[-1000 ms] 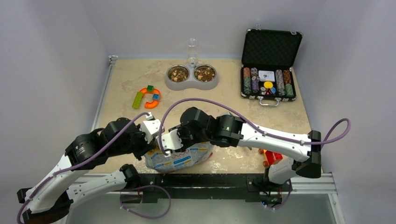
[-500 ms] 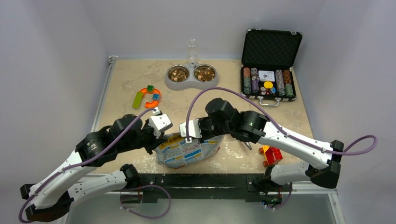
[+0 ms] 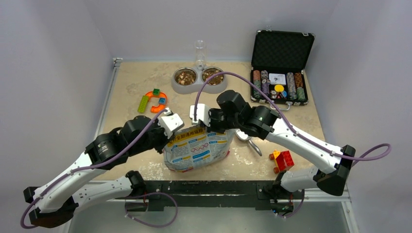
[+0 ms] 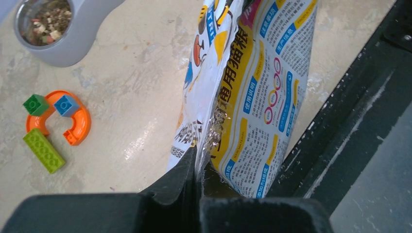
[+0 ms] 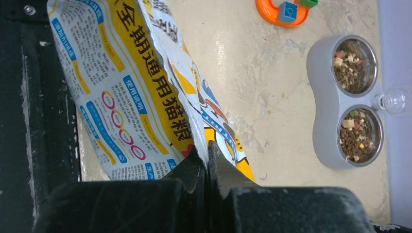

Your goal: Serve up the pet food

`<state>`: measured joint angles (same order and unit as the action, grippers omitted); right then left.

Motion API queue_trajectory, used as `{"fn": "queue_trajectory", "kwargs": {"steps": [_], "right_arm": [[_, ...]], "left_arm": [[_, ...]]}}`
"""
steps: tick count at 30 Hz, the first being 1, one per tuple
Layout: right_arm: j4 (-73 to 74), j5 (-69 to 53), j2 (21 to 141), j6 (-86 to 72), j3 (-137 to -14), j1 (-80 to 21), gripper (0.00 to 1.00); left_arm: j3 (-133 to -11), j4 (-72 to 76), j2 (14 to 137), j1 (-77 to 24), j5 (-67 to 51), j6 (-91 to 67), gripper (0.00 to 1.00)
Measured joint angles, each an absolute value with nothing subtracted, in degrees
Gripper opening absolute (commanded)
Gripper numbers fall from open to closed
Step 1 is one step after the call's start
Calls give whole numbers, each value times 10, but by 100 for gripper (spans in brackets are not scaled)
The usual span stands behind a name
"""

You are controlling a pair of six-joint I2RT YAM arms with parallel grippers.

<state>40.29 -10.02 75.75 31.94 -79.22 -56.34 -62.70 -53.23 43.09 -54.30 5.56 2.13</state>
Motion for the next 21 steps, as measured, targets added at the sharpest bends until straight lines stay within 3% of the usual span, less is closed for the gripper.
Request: {"fn": "queue_trajectory", "kwargs": {"steps": [6,21], "right_arm": [[344,-102,721,309,-738,-530,0],[336,-120,659,343,-697,-496,0]], "left_arm": [[-618,-503,434,-549,107,11,0],[-593,-478,401,-551,99,57,0]]}}
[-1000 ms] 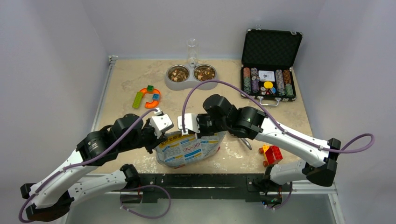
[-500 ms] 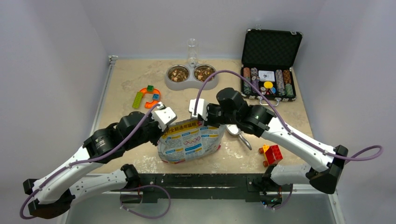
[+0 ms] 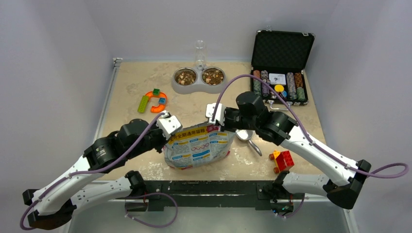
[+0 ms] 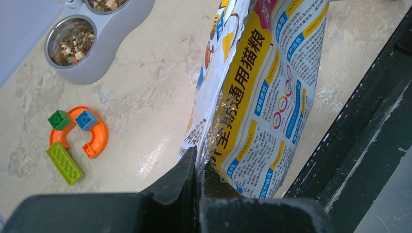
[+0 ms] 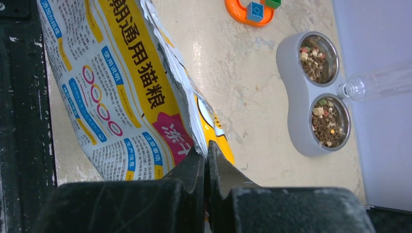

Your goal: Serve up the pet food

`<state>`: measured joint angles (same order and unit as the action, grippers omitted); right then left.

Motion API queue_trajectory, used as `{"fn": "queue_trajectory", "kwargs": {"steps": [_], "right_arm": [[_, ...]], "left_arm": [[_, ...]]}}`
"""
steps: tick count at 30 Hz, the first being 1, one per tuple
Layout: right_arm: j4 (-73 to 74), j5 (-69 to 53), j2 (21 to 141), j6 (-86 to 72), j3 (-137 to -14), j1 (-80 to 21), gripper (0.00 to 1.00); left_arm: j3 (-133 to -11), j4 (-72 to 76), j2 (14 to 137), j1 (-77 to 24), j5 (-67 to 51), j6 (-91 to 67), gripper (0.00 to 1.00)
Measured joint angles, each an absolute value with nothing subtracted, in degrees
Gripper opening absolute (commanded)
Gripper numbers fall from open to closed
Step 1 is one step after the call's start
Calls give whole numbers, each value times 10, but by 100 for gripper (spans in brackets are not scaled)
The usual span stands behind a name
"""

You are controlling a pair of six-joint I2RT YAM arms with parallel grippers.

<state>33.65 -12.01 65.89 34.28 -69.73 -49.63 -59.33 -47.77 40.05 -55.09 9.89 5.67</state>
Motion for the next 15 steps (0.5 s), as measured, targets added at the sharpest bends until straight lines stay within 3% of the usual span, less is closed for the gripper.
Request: {"fn": "queue_trajectory", "kwargs": {"steps": [2,3,4,7,8,10,15], "right_arm": [[342,-123,653,345,-697,-493,0],[345,-126,651,345,-697,-491,7],[348,-130,648,344,-697,-490,21],[361,-113,635,330,-699,-474,82],[372,-88,625,325,-702,-459,91],[381,-60,601,313,-702,-429,98],[364,-20,530,252,-686,-402,98]], "left_arm": [[-593,-478,399,-551,96,58,0],[-593,-479,397,-552,93,58,0],[-593,-480,396,-552,89,58,0],[-593,-500,388,-551,85,58,0],[-593,-514,381,-551,85,57,0],[-593,-529,367,-551,81,56,0],[-595,-556,346,-546,81,56,0]]}}
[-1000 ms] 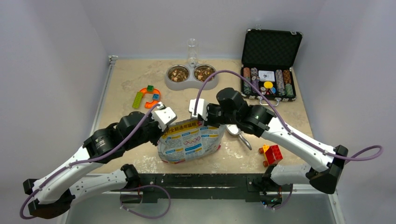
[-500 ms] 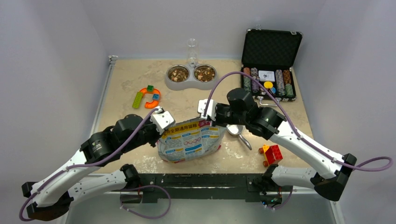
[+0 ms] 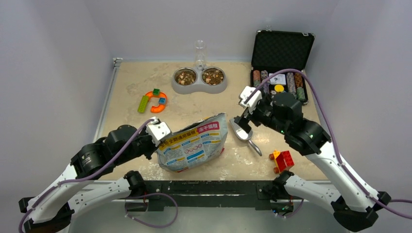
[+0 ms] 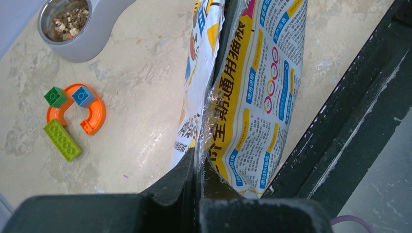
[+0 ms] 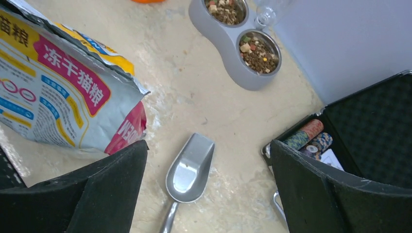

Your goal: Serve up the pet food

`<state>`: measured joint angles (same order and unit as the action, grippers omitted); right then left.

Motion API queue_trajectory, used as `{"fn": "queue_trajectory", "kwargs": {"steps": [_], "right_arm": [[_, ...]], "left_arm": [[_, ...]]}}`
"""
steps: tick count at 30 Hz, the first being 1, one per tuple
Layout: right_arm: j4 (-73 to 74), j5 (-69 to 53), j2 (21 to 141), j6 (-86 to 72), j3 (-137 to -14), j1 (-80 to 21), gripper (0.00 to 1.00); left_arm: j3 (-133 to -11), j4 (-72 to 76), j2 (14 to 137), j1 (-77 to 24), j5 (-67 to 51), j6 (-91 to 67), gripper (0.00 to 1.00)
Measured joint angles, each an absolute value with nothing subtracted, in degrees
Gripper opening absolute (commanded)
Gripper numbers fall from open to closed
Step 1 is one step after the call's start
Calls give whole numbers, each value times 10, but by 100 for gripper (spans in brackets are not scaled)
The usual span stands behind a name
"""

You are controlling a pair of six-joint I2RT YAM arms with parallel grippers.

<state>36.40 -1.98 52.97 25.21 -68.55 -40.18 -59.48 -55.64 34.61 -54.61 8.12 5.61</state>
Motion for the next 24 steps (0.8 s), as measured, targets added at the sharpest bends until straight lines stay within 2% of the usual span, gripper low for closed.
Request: {"fn": "queue_trajectory", "kwargs": {"steps": [3,6,9,12,16,18,22,24], "right_arm": [[355,-55,515,213,-677,-388,93],[332,-145,519,170,-670,-351,88],[293,-240,537,131,-652,-304,85],[270,-320,566,111,-636,-275,85],[250,-398,596,104,-633,-270,82],[246,-429,607,105,-634,-270,80],[242,-463,630,107,-636,-270,76],[233,-472,638,105,-635,-270,73]], "left_arm": [[-597,-562,346,-545,80,56,0],[-598,-562,346,-544,78,50,0],[-598,-562,346,-544,79,37,5],[-598,-563,345,-544,84,14,11],[-598,-564,342,-544,97,-21,27],[-605,-571,339,-544,109,-40,30],[-618,-592,337,-544,129,-78,31],[-619,-598,336,-544,135,-93,29]]}}
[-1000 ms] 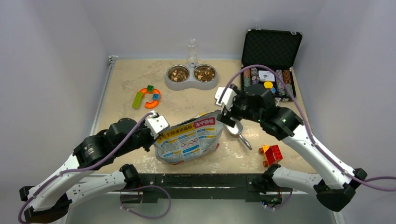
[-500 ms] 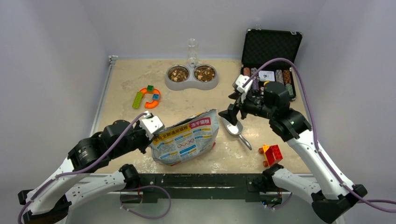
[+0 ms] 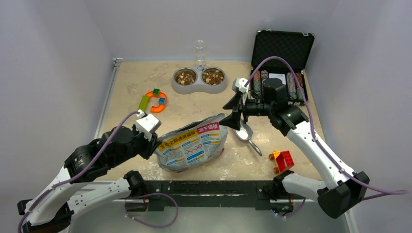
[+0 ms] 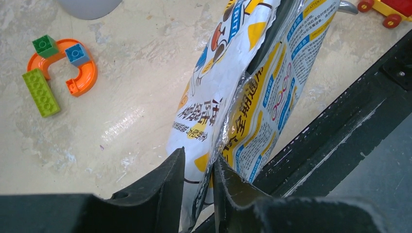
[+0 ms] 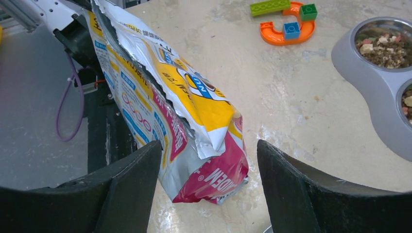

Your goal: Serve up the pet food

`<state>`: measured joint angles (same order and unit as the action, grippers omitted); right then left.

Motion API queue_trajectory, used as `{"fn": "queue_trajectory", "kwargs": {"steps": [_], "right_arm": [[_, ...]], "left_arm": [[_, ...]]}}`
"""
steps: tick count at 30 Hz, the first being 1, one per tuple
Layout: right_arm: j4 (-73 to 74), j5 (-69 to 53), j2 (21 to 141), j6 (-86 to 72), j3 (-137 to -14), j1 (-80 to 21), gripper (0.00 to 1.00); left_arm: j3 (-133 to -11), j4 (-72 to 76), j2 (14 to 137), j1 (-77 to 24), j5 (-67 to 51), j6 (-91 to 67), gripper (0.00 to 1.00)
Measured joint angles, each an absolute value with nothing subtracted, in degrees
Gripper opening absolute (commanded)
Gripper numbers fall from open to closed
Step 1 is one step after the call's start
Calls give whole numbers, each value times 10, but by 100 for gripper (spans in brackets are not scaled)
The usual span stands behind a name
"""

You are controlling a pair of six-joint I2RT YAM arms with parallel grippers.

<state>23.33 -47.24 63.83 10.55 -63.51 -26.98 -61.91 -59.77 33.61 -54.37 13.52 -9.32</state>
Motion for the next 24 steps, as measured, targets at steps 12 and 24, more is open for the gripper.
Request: {"fn": "queue_trajectory", "kwargs": {"steps": [12,24], "right_arm": [[107,-502,637,72,-591,-273,45],[95,-520,655,84,-585,-279,0]], "left_arm": [[-619,-609,327,-544,141,-125,19],[-619,-609,322,-544,145,-127,0]]}}
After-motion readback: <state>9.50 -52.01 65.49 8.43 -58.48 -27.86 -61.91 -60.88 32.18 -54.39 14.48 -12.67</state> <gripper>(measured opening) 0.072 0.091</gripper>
